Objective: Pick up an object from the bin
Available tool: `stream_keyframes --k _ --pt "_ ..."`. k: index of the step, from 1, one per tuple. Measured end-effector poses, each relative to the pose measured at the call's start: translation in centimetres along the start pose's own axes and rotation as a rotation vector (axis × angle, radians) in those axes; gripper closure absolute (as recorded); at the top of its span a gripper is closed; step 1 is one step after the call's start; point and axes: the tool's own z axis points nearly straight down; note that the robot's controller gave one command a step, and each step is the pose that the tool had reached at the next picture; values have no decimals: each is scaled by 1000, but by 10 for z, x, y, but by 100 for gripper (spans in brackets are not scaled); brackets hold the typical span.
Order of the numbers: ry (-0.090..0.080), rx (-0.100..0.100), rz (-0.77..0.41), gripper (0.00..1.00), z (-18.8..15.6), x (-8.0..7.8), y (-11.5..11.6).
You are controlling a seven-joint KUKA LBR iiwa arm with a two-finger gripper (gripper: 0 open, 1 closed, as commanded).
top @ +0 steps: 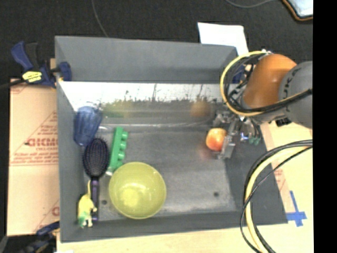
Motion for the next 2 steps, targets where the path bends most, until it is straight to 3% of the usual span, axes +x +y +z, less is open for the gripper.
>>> stream_keyframes --k 1,2 --pt "-14 -1 -373 100 -3 43 57" --pt "-14 -1 -373 100 -3 43 57"
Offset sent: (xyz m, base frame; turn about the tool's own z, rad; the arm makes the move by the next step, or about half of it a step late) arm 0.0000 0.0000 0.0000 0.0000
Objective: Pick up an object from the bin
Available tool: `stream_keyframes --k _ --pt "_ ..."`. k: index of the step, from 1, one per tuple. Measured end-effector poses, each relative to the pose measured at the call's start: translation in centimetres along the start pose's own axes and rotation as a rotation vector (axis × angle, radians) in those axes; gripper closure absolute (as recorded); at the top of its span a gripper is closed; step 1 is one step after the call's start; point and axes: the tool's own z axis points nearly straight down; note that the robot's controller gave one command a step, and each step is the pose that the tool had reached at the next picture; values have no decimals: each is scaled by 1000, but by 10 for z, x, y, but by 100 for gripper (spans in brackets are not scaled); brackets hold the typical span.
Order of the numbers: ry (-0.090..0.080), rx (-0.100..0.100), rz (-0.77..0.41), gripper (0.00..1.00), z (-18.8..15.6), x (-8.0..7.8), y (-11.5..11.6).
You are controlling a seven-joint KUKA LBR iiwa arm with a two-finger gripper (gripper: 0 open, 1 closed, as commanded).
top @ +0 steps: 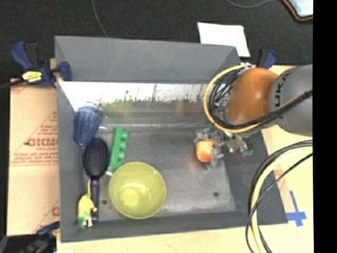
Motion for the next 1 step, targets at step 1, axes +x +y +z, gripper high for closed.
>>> stream_keyframes --k 1 --pt "1 0 1 100 -12 0 -1"
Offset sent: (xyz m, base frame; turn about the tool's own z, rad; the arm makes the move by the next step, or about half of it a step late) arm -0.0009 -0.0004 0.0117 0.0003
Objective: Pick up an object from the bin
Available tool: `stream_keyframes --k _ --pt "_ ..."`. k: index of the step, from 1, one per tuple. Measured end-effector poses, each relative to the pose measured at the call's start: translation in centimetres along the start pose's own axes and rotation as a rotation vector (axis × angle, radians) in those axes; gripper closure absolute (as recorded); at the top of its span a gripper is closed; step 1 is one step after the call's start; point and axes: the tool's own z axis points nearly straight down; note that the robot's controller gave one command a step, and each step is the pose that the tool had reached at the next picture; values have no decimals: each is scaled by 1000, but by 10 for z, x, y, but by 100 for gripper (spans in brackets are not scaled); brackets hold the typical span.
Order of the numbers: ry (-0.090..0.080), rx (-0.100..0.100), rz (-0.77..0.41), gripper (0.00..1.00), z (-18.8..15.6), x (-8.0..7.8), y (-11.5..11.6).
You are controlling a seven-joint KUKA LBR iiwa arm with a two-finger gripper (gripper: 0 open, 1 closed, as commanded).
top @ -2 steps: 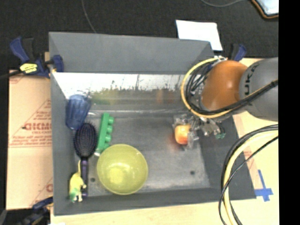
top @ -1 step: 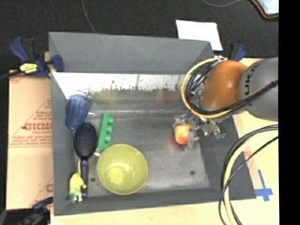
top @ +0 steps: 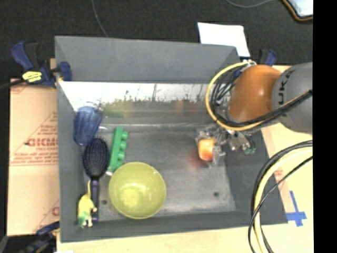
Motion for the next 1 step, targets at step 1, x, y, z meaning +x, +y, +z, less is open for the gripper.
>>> stream_keyframes --k 1 --pt "-3 2 0 100 -20 -2 -1"
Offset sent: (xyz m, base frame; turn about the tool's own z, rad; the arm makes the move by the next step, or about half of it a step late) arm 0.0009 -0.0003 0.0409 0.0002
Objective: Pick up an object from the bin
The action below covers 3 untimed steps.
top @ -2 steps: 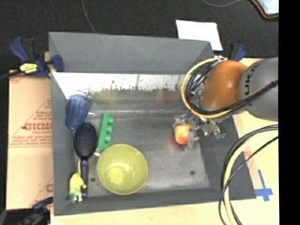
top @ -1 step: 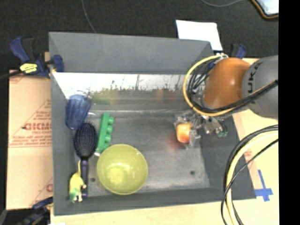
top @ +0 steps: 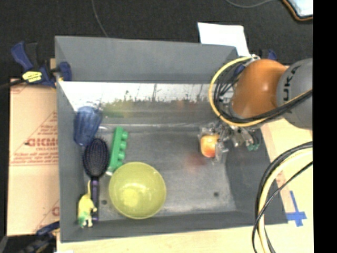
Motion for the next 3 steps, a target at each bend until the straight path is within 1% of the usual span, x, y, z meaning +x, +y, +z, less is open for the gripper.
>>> stream_keyframes --k 3 --pt "-6 4 2 100 -45 -3 -2"
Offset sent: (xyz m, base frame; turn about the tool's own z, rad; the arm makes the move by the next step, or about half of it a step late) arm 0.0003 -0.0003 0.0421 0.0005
